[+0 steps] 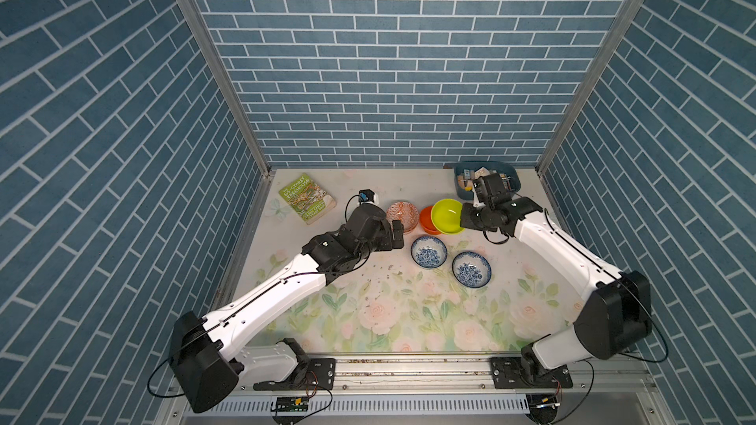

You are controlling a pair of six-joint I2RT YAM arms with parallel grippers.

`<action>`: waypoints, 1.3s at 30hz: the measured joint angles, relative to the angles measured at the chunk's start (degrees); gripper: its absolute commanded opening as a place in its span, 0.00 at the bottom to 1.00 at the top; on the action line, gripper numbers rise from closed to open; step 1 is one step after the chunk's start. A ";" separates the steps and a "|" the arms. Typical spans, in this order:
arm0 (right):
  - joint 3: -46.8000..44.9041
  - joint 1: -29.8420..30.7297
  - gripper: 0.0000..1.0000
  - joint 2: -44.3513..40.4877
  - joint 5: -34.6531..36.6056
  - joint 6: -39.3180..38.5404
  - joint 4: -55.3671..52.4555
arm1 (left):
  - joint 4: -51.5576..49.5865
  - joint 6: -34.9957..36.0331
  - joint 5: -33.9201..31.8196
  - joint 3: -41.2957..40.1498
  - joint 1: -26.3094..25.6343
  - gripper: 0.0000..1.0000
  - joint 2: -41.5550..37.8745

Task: Stack the bowls
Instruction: Place the bowl on the bowl.

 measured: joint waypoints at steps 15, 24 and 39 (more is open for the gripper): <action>12.83 -2.86 0.00 19.28 -1.49 -2.54 1.68 | 4.24 -0.02 4.11 -7.85 6.38 1.00 -1.95; 14.03 -3.21 0.00 23.12 -3.04 -3.13 2.43 | 7.23 -0.20 5.20 -10.32 6.84 1.00 -2.08; 13.55 -2.36 0.00 23.50 -3.93 -3.41 3.67 | 9.75 -1.16 6.43 -12.72 6.88 1.00 -2.08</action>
